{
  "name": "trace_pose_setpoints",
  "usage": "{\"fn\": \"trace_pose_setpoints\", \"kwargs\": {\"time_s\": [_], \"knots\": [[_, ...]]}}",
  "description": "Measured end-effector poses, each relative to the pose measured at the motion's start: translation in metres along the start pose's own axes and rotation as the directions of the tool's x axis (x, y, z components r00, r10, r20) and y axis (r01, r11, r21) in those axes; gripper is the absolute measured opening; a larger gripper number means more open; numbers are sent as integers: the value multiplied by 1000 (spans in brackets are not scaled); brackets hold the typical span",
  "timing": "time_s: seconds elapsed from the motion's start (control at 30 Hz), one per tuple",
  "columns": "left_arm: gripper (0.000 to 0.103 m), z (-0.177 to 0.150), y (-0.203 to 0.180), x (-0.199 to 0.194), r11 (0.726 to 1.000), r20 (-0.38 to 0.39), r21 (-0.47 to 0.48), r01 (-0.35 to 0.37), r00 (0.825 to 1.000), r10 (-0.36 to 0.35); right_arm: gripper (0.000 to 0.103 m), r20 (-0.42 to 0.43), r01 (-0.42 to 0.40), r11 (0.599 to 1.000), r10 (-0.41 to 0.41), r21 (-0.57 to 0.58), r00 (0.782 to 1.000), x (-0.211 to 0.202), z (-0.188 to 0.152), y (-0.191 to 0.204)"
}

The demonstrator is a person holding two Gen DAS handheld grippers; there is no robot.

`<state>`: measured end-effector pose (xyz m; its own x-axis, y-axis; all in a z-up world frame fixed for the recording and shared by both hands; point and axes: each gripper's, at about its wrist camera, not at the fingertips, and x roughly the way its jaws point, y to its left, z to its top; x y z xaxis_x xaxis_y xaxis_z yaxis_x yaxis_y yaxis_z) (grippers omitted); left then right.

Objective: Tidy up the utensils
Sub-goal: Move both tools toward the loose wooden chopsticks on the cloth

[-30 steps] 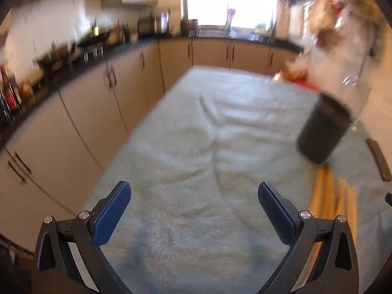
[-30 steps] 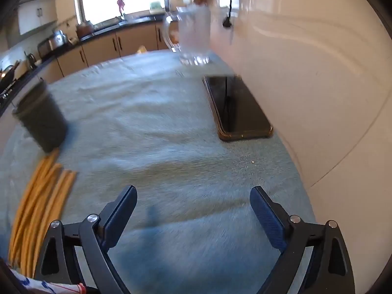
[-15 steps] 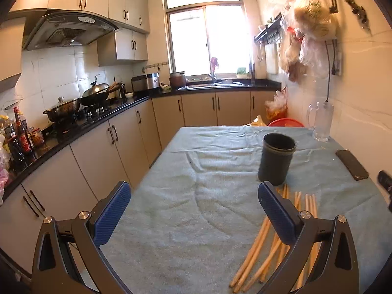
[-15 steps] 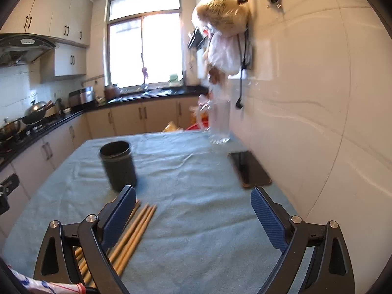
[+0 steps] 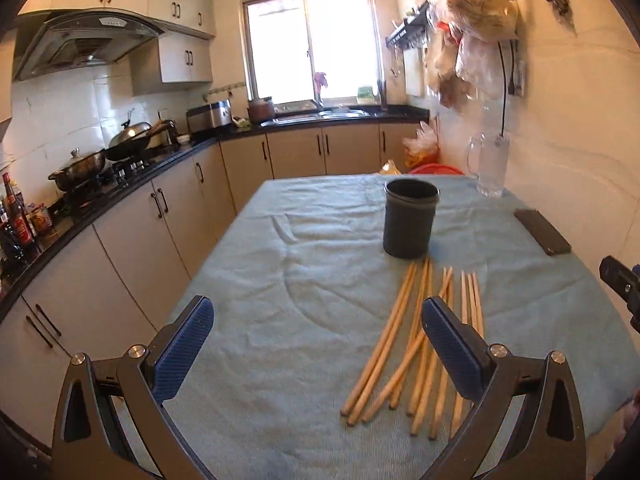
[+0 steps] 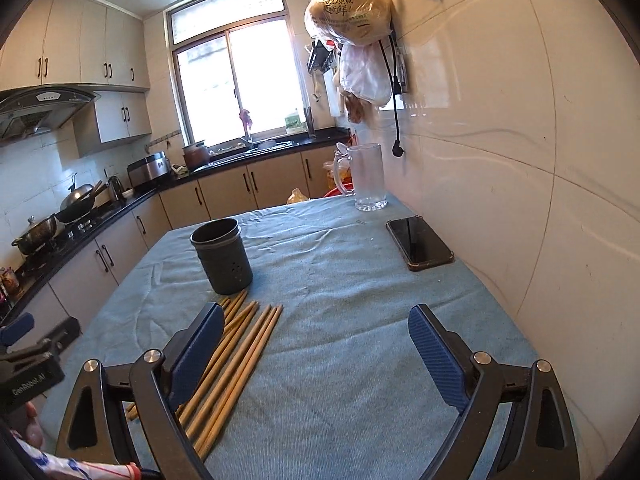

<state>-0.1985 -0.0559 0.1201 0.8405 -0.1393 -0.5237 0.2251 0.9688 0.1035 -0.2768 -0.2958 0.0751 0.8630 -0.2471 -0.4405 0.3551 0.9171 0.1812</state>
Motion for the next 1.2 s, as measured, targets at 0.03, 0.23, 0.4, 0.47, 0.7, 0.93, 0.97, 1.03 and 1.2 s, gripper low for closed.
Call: {"fn": "trace_pose_setpoints", "kwargs": {"time_s": [0.03,0.23,0.4,0.47,0.7,0.93,0.97,1.03,1.2], "knots": [[103,-1,-1,1,1000,-5,0,2,1000,-2,96,1,2,1000,-2,-5,1000,-1,-1,1],[103,-5,4,0,1000,-14,-8,25,1000,-25,96,13,4,1000,-4,-29,1000,-5,-5,8],[103,-7,4,2,1000,-18,-13,28,999,-28,96,27,24,997,-22,-72,999,-7,-8,18],[103,-9,3,4,999,-24,-14,29,999,-29,96,33,30,996,-27,-81,999,-7,-9,20],[103,-11,8,7,999,-36,-23,24,999,-25,99,89,97,991,-89,-90,992,-14,-9,20],[103,-12,18,10,999,-43,-43,19,999,-21,103,225,89,989,-61,-115,972,-34,-12,27],[103,-12,19,10,999,-41,-45,20,999,-22,103,180,43,993,-23,-111,983,-28,-12,27],[103,-13,20,11,999,-36,-45,24,999,-26,103,107,0,996,9,-86,994,-17,-11,25],[103,-13,29,16,1000,-46,-27,15,999,-17,103,54,0,997,4,-74,999,1,-8,22]]}}
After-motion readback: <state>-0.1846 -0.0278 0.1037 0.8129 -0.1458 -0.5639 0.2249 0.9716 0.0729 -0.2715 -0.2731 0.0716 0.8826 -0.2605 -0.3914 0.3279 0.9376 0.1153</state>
